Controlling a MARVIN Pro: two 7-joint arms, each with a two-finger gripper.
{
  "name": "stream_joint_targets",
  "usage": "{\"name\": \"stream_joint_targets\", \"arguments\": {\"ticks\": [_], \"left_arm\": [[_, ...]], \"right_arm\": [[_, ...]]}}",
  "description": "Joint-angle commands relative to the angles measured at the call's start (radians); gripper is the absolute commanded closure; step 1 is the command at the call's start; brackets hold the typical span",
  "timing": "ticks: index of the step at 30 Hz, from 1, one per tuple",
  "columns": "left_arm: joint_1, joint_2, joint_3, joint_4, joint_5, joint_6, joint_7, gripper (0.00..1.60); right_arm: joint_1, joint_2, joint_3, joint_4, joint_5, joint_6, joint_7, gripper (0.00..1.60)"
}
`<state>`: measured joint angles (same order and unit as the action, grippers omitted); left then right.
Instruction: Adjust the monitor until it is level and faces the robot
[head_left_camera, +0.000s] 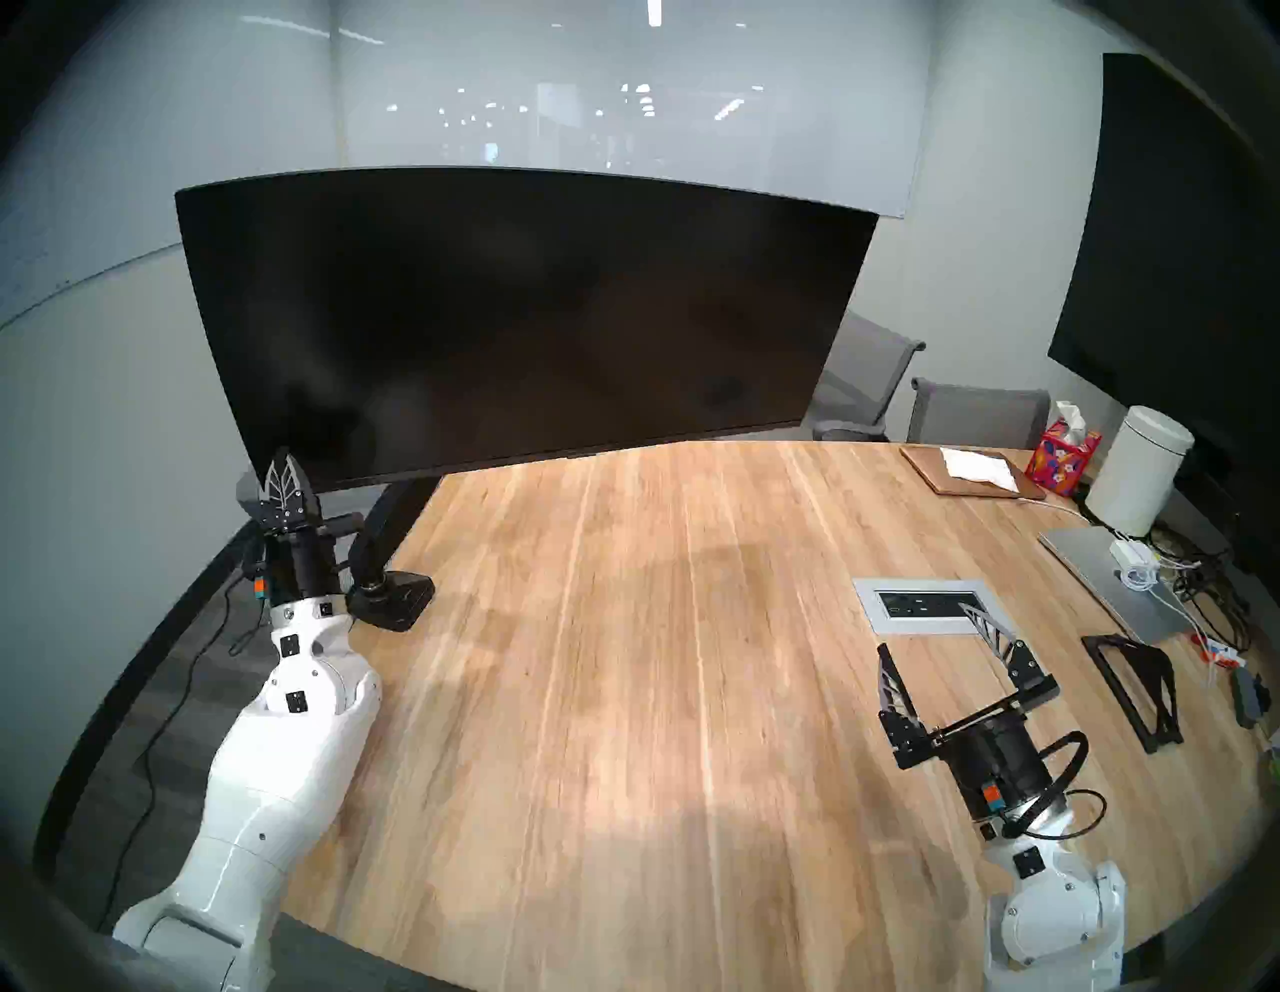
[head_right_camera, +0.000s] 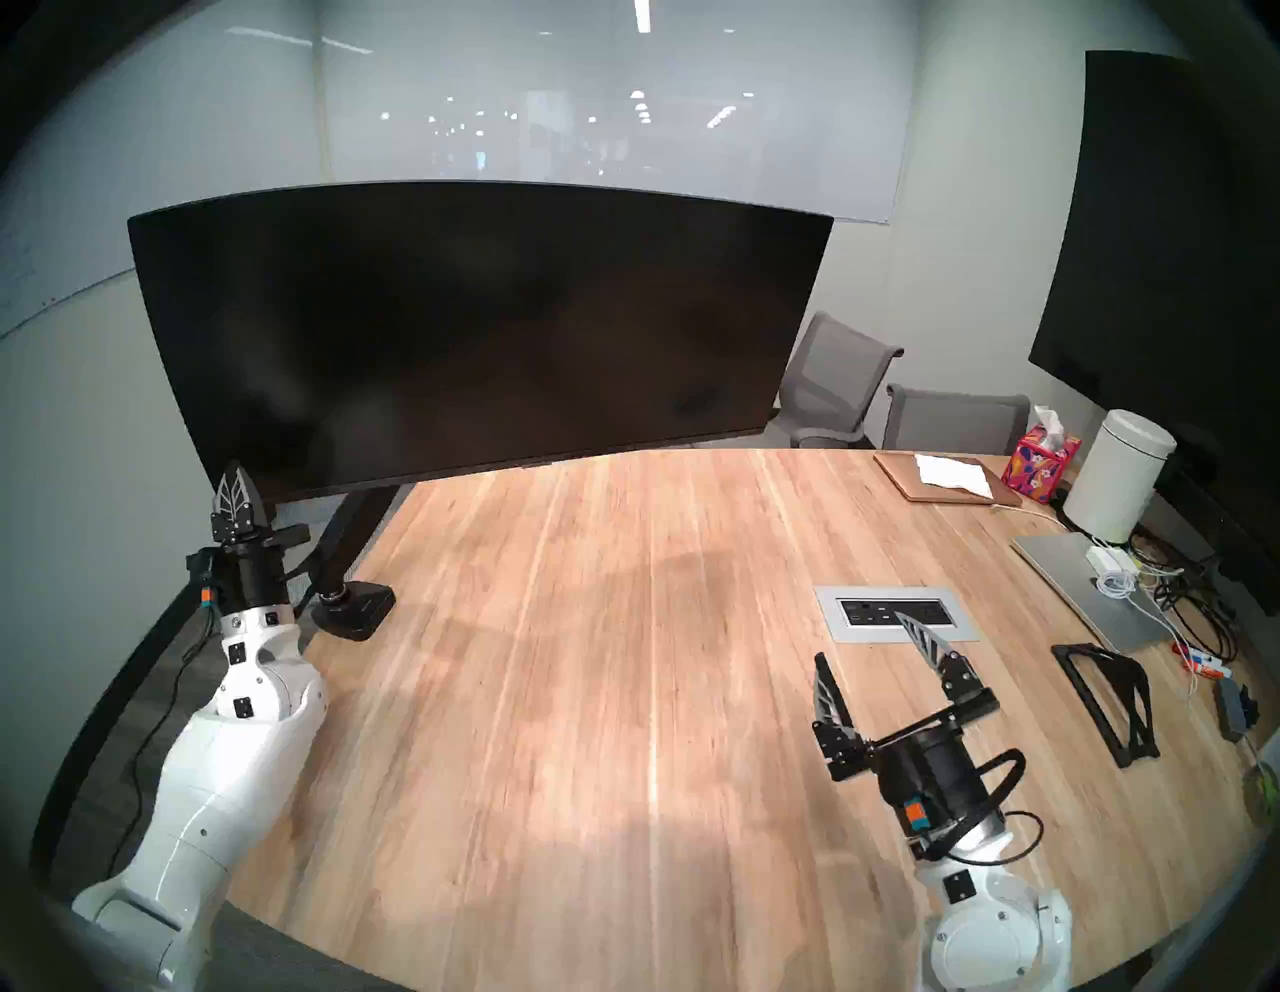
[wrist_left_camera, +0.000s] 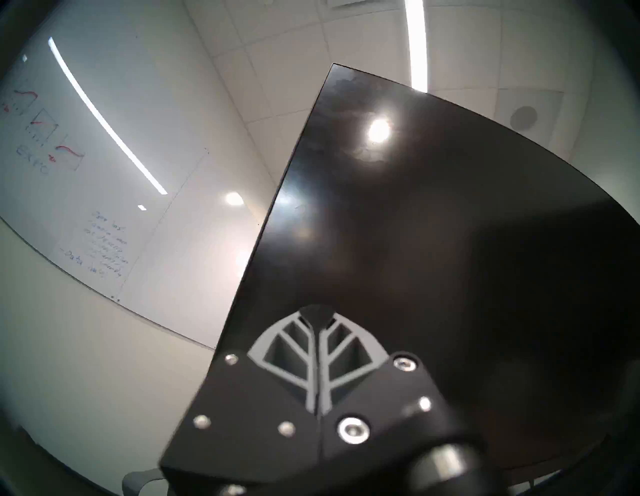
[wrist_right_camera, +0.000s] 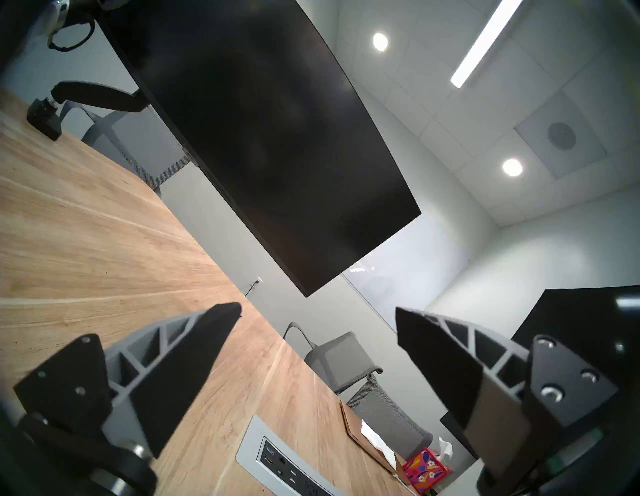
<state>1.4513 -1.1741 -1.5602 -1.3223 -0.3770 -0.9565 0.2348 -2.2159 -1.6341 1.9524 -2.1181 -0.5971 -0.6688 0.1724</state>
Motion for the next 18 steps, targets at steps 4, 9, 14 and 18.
{"name": "stream_joint_targets", "arguments": {"ticks": [4, 9, 14, 18], "left_arm": [[-0.036, -0.051, -0.048, 0.0, -0.01, -0.003, -0.069, 1.6], [-0.045, -0.072, -0.076, 0.003, -0.015, -0.003, -0.108, 1.6], [-0.08, -0.07, -0.086, -0.002, -0.023, -0.003, -0.128, 1.6], [-0.115, -0.059, -0.087, -0.022, -0.023, -0.003, -0.133, 1.6]], "right_arm": [[0.002, -0.002, 0.0, -0.021, 0.006, -0.002, -0.003, 0.0], [0.002, -0.002, 0.0, -0.02, 0.006, -0.002, -0.003, 0.0], [0.002, -0.002, 0.0, -0.02, 0.006, -0.002, -0.003, 0.0], [0.003, -0.001, 0.0, -0.019, 0.005, -0.003, -0.004, 0.0]]}}
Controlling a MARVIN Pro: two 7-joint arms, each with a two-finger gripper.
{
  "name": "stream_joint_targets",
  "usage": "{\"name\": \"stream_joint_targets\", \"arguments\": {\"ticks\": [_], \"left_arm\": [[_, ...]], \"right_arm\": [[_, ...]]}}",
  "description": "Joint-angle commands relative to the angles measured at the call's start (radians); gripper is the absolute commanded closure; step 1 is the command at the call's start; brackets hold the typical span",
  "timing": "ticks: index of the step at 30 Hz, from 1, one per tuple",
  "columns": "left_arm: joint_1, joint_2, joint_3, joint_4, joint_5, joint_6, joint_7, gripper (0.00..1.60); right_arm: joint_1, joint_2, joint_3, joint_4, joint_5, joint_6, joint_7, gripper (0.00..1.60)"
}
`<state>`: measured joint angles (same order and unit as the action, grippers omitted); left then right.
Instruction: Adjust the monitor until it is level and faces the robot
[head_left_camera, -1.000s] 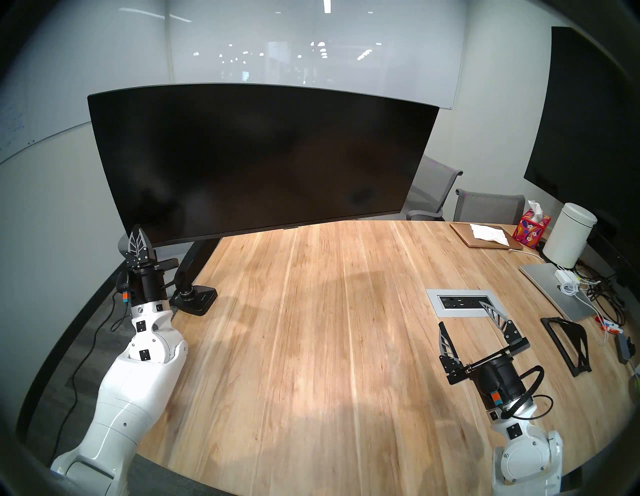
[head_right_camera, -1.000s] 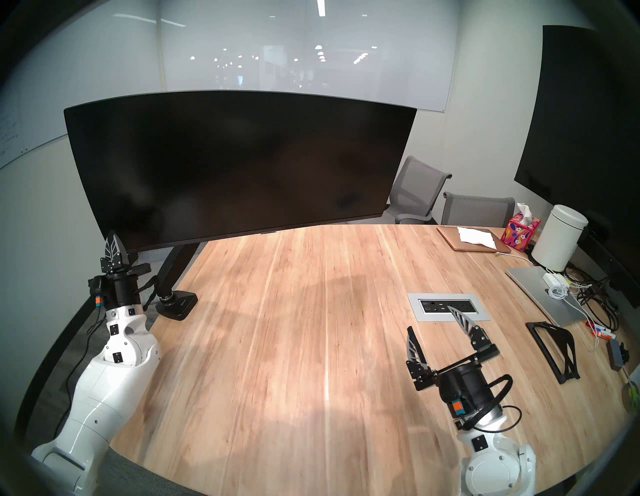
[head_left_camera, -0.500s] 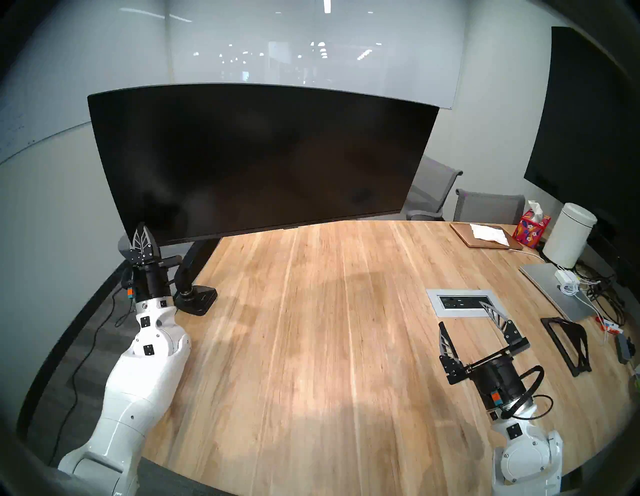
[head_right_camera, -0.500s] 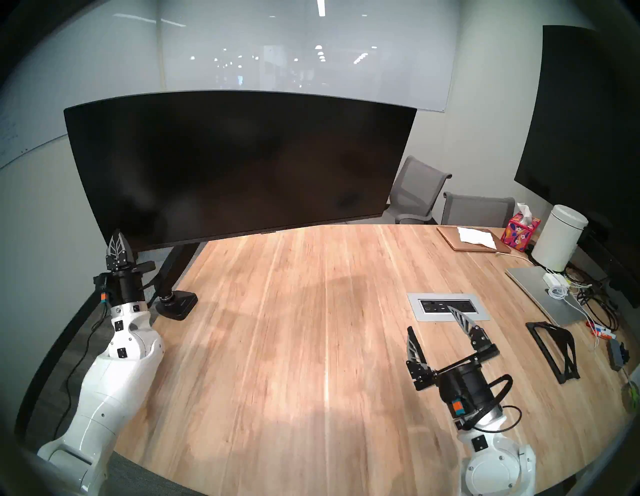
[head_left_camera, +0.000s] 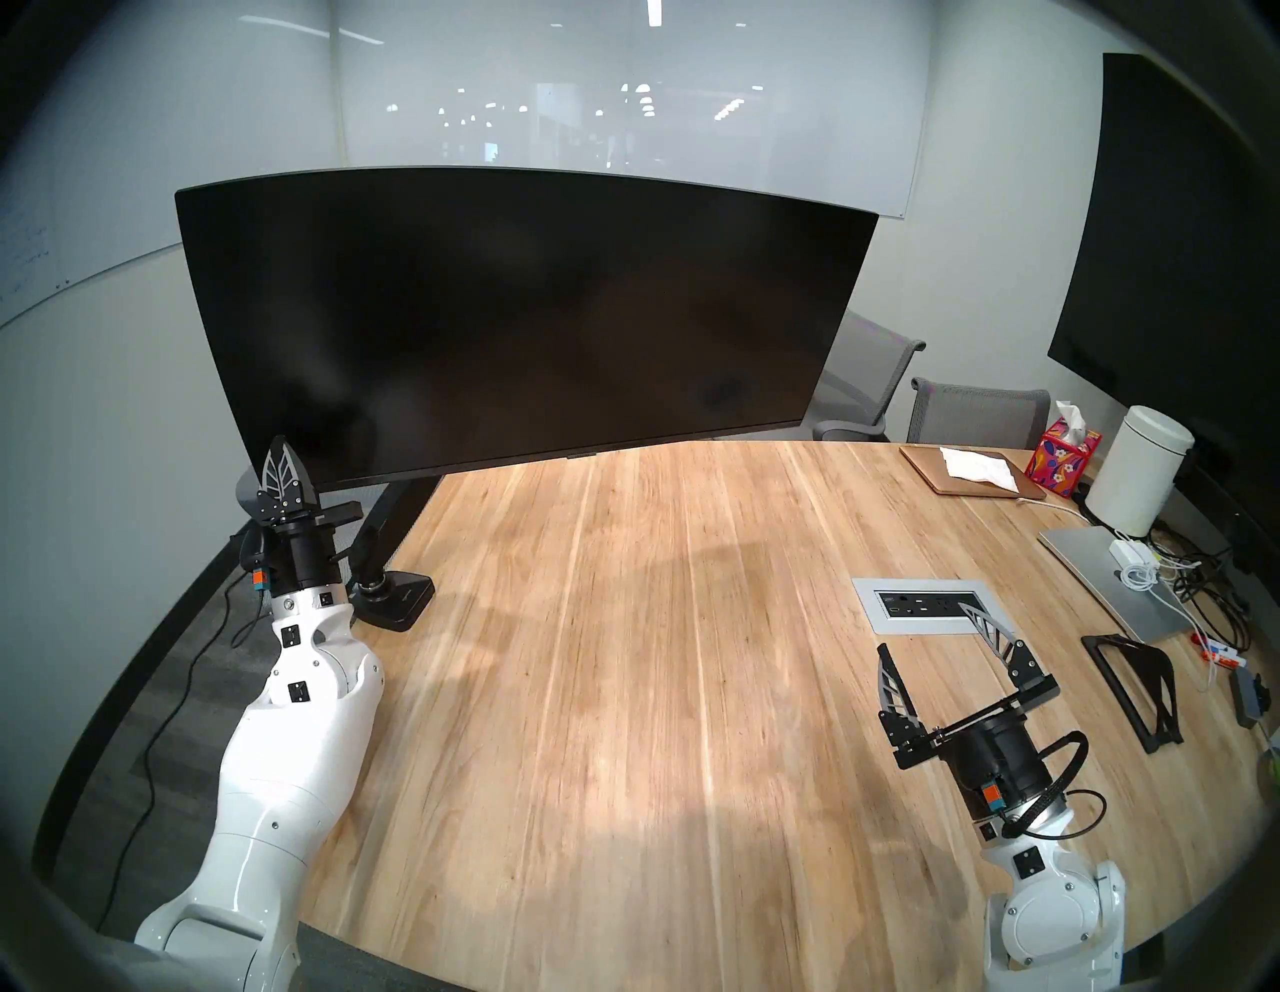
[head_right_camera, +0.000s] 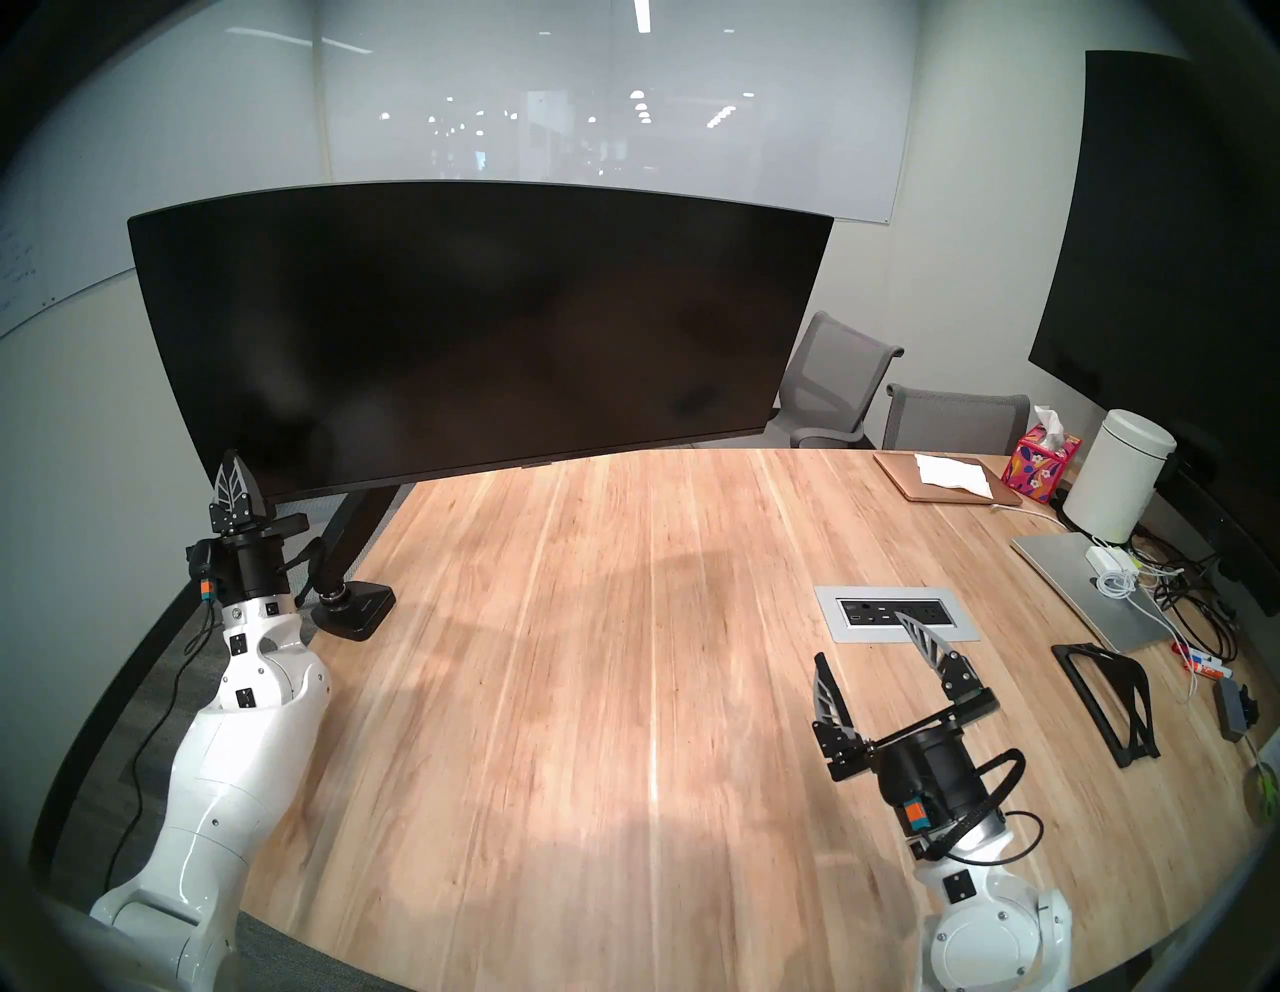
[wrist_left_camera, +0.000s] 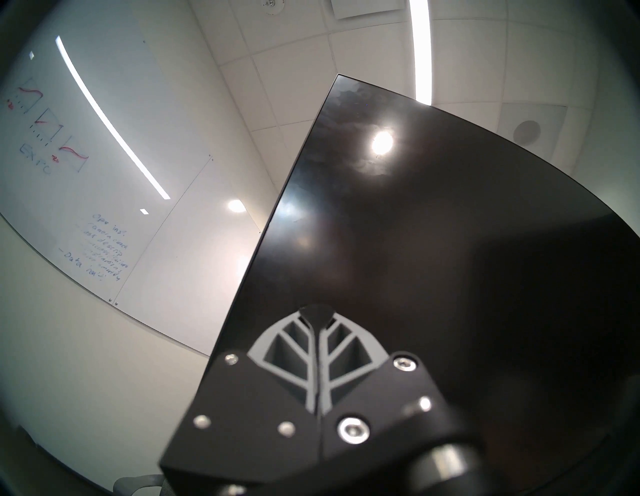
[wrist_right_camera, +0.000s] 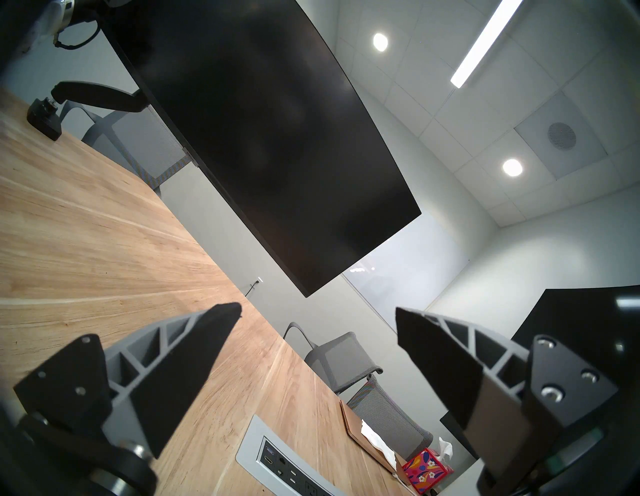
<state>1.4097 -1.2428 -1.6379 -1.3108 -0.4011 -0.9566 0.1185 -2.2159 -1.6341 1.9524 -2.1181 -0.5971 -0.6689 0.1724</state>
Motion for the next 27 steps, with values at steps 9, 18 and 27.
{"name": "stream_joint_targets", "arguments": {"ticks": [9, 18, 27], "left_arm": [[-0.121, 0.012, -0.016, -0.057, 0.005, -0.003, -0.034, 1.6], [-0.118, 0.012, -0.033, -0.135, 0.026, -0.003, -0.035, 1.6], [-0.116, 0.008, -0.053, -0.182, 0.047, 0.01, -0.025, 1.6]], "right_arm": [[0.003, -0.002, 0.0, -0.019, 0.005, -0.003, -0.004, 0.0], [0.002, -0.002, 0.0, -0.02, 0.006, -0.002, -0.003, 0.0], [0.002, -0.002, 0.0, -0.021, 0.006, -0.002, -0.003, 0.0]]}}
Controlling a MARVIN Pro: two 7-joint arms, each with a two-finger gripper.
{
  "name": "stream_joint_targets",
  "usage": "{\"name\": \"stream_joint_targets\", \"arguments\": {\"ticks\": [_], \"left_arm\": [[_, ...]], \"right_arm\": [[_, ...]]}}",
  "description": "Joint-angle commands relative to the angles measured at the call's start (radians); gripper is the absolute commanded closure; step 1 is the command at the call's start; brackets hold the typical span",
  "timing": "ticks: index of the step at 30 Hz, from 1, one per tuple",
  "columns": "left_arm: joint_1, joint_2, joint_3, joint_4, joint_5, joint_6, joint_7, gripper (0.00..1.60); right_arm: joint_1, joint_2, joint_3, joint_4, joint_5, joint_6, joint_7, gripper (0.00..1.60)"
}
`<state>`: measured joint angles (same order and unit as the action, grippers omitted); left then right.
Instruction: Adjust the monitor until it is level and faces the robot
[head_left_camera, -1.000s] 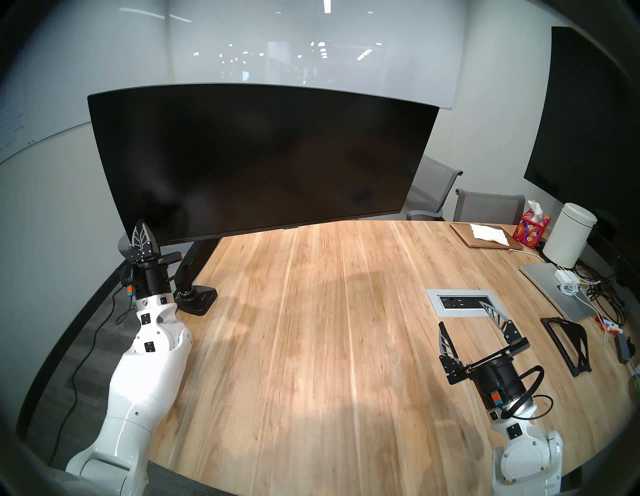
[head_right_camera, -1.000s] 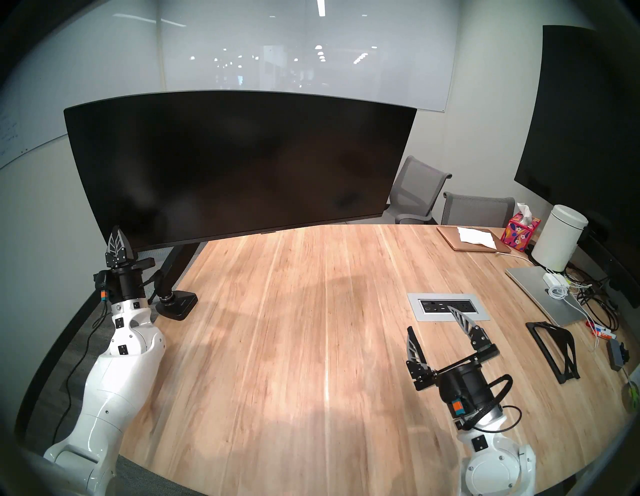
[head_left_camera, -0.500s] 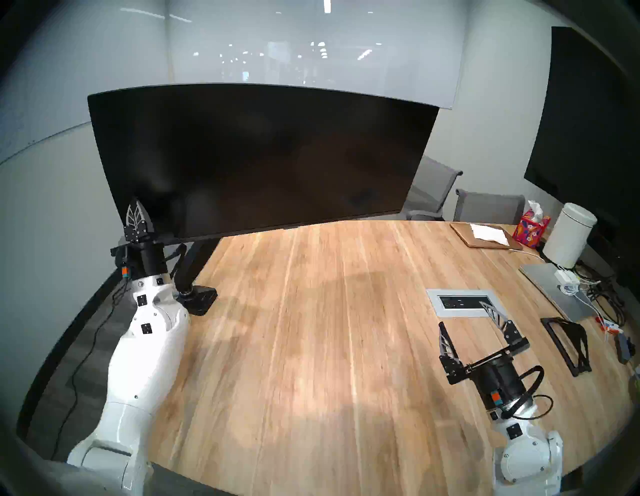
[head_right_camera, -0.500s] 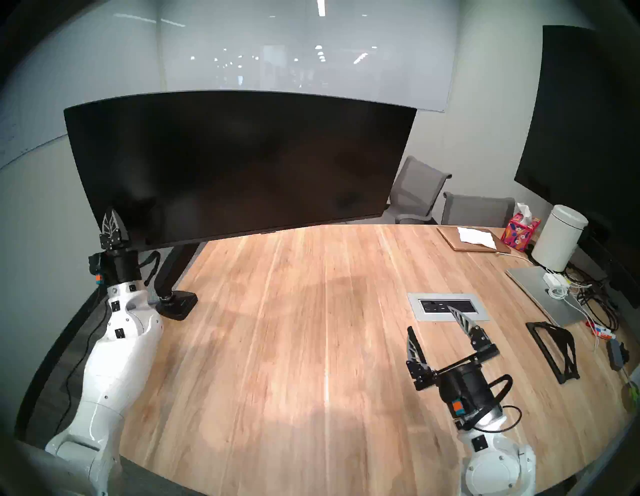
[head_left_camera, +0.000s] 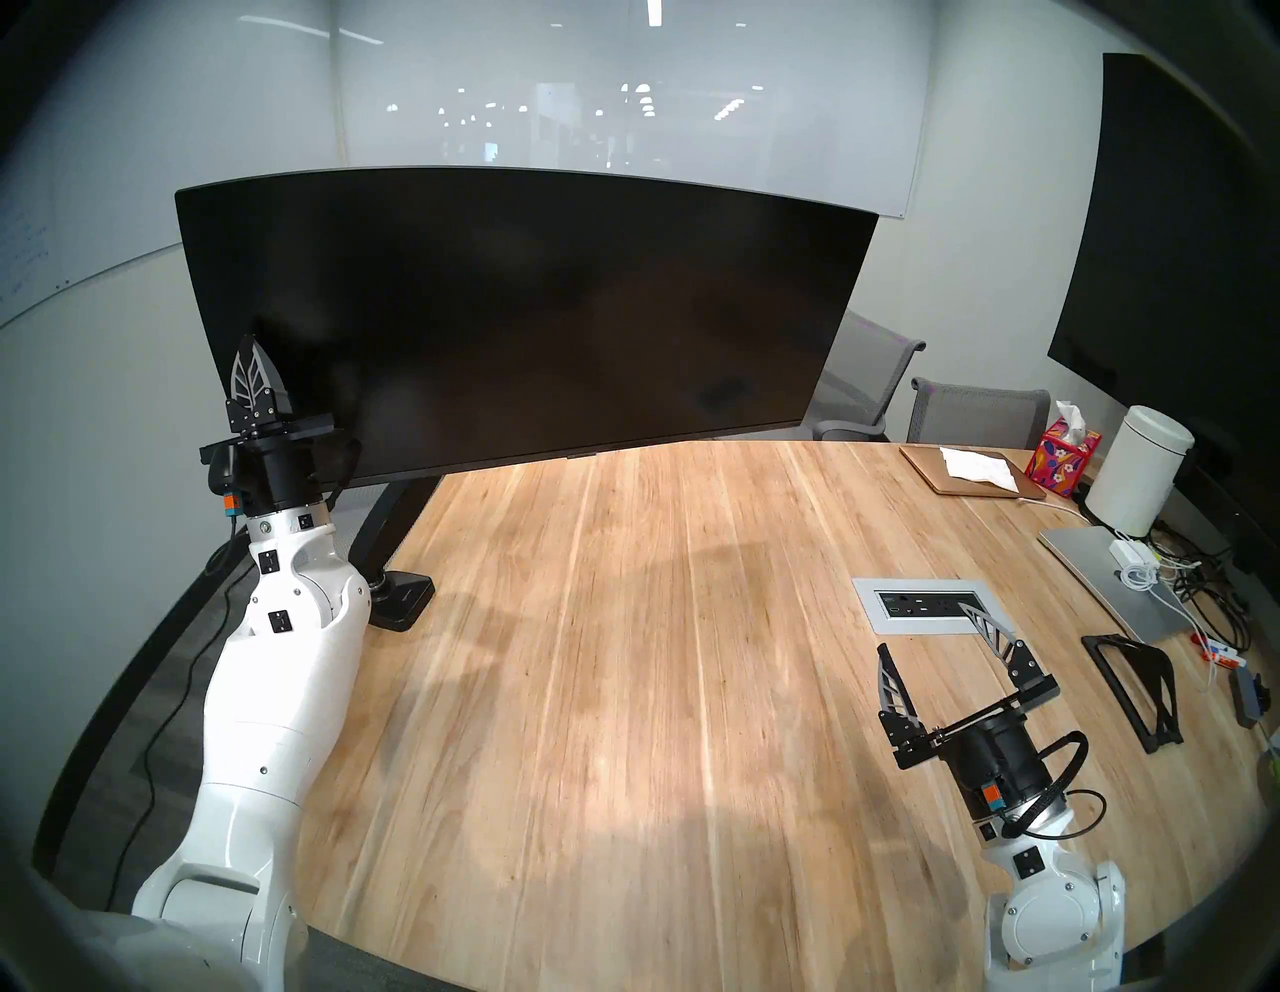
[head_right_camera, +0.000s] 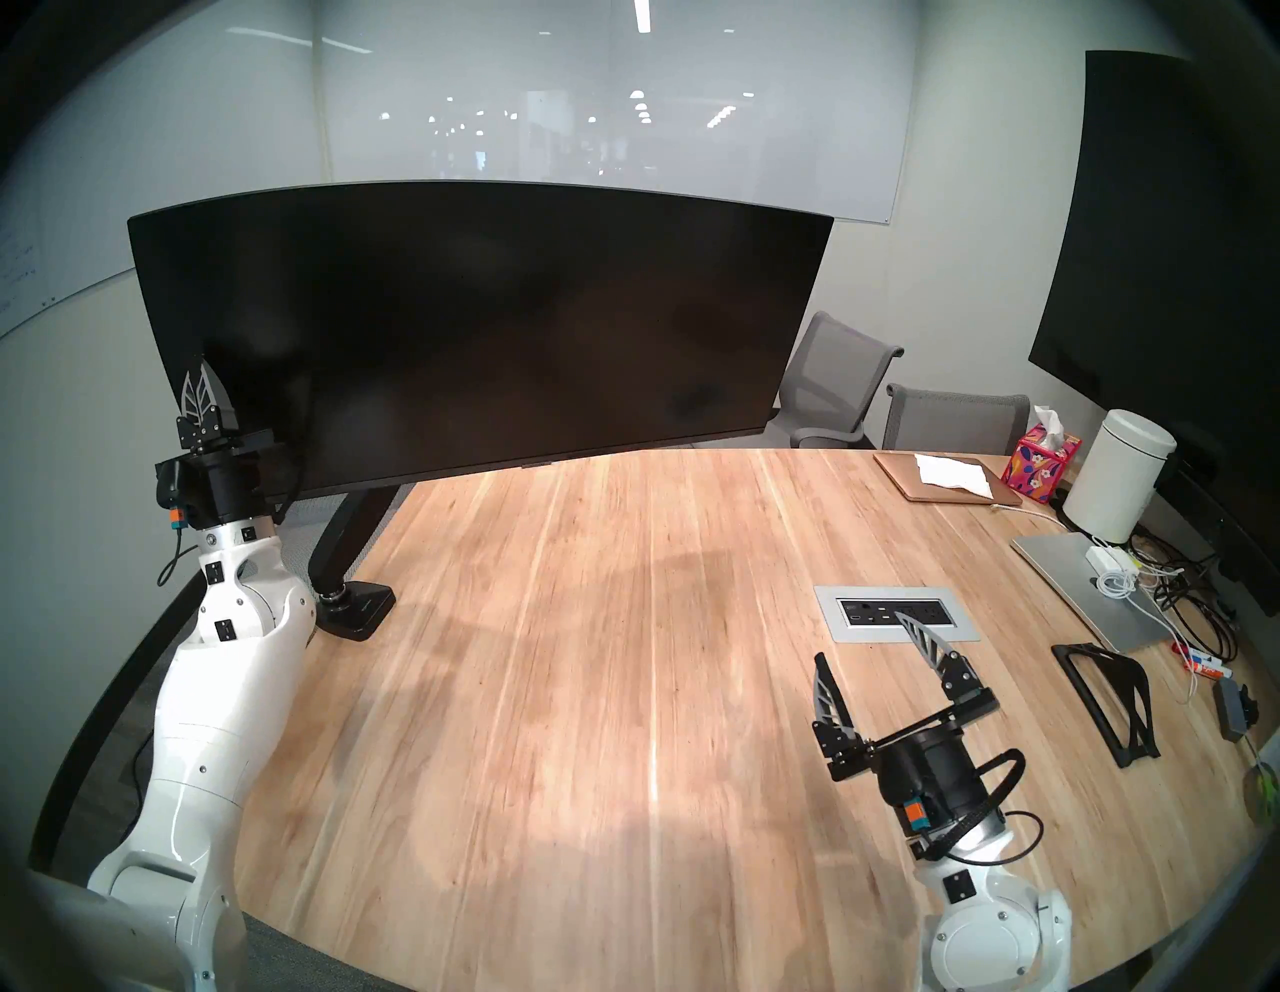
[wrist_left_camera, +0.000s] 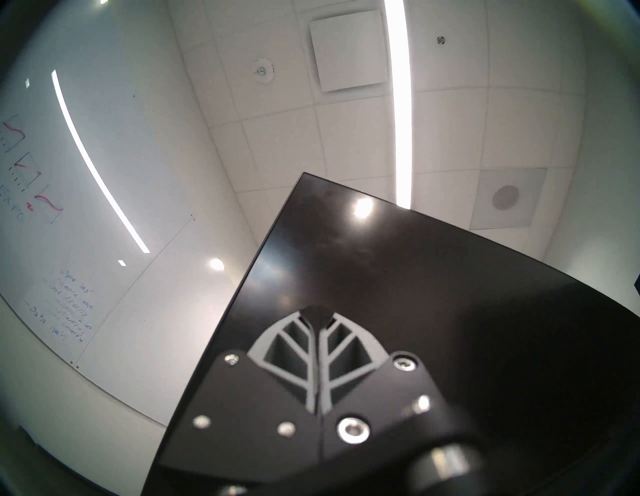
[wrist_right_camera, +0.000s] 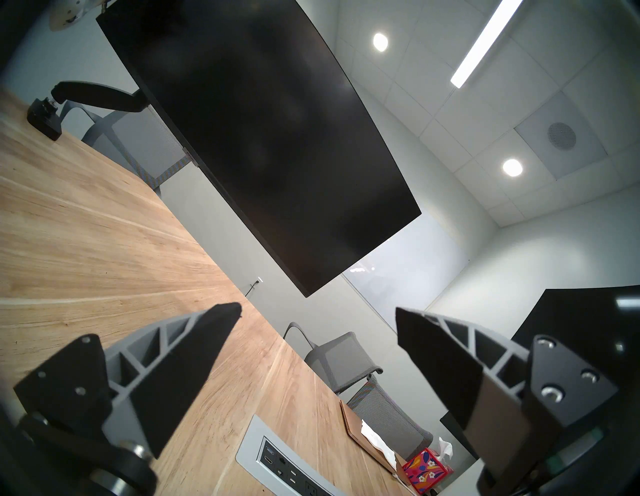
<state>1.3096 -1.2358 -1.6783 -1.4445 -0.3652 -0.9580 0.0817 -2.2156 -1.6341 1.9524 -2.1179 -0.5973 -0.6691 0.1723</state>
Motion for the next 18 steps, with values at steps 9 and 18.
{"name": "stream_joint_targets", "arguments": {"ticks": [9, 18], "left_arm": [[-0.022, 0.005, -0.025, -0.085, 0.024, 0.036, 0.026, 1.6], [-0.037, 0.02, -0.027, -0.088, 0.04, 0.057, 0.029, 1.6]], "right_arm": [[0.002, -0.002, 0.0, -0.021, 0.006, -0.001, -0.003, 0.0], [0.001, -0.002, 0.0, -0.021, 0.007, -0.001, -0.003, 0.0]]}}
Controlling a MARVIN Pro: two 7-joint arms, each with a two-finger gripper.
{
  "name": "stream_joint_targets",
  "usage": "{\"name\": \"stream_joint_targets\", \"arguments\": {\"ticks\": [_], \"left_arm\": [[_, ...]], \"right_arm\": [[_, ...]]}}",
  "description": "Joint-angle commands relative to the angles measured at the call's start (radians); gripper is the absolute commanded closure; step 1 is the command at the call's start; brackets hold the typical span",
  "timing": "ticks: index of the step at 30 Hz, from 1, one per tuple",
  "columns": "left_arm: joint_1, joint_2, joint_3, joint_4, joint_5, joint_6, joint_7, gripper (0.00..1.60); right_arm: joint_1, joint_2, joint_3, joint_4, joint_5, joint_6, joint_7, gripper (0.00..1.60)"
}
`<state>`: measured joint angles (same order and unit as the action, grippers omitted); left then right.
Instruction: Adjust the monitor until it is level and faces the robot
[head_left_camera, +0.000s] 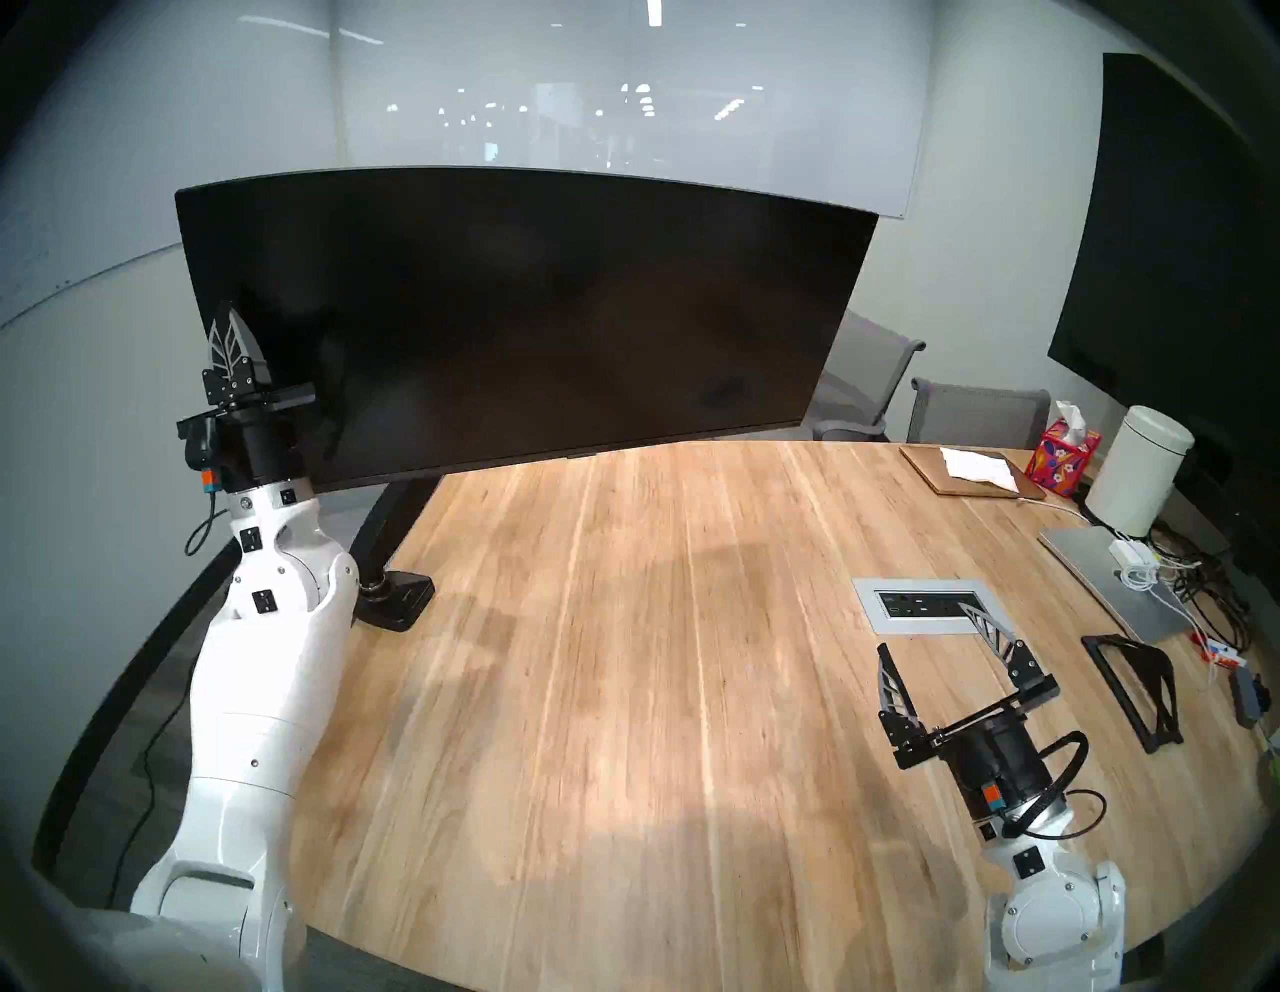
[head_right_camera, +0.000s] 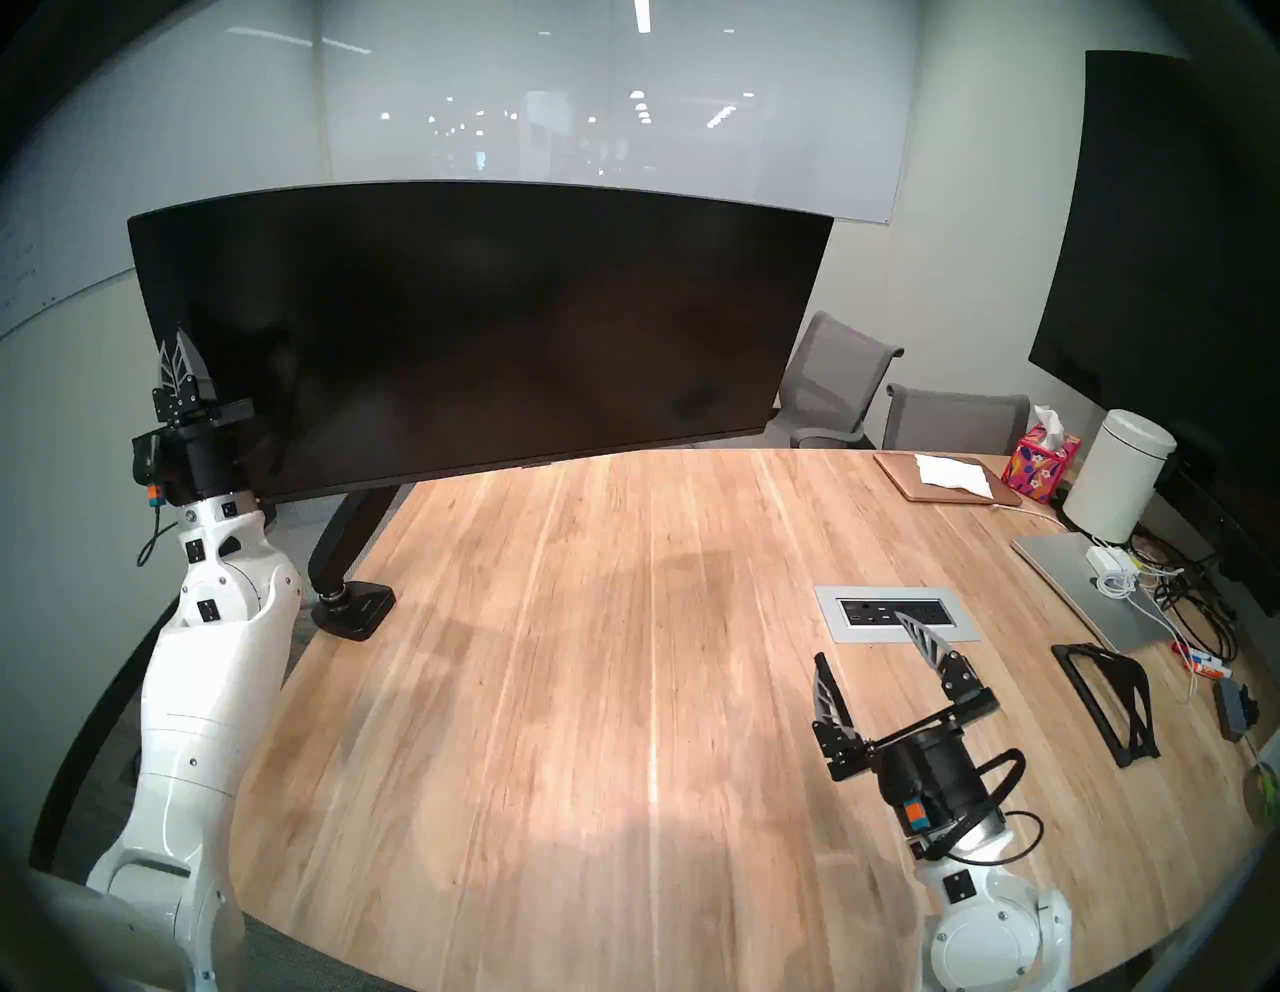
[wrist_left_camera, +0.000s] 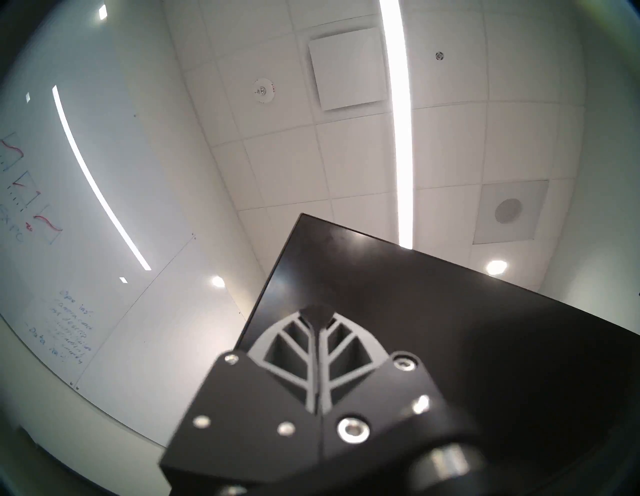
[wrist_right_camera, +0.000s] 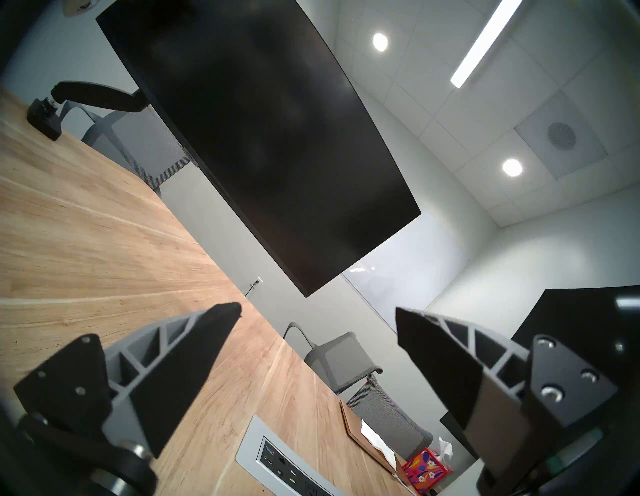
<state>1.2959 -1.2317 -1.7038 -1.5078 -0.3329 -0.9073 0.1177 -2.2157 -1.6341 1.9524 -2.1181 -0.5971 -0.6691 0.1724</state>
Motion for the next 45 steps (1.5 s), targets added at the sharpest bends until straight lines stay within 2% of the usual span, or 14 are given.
{"name": "stream_joint_targets", "arguments": {"ticks": [1, 11, 28, 45], "left_arm": [[-0.023, 0.018, -0.002, -0.026, 0.009, 0.008, -0.007, 1.6], [-0.031, 0.03, -0.003, -0.02, 0.02, 0.024, -0.019, 1.6], [-0.069, 0.017, 0.0, -0.038, 0.022, 0.031, -0.025, 1.6], [-0.115, 0.019, 0.007, -0.01, 0.016, 0.034, -0.033, 1.6]], "right_arm": [[0.001, -0.002, 0.0, -0.021, 0.006, -0.001, -0.003, 0.0], [0.001, -0.002, 0.0, -0.021, 0.007, -0.001, -0.003, 0.0], [0.001, -0.002, 0.0, -0.021, 0.006, -0.001, -0.003, 0.0], [0.001, -0.002, 0.0, -0.021, 0.006, -0.001, -0.003, 0.0]]}}
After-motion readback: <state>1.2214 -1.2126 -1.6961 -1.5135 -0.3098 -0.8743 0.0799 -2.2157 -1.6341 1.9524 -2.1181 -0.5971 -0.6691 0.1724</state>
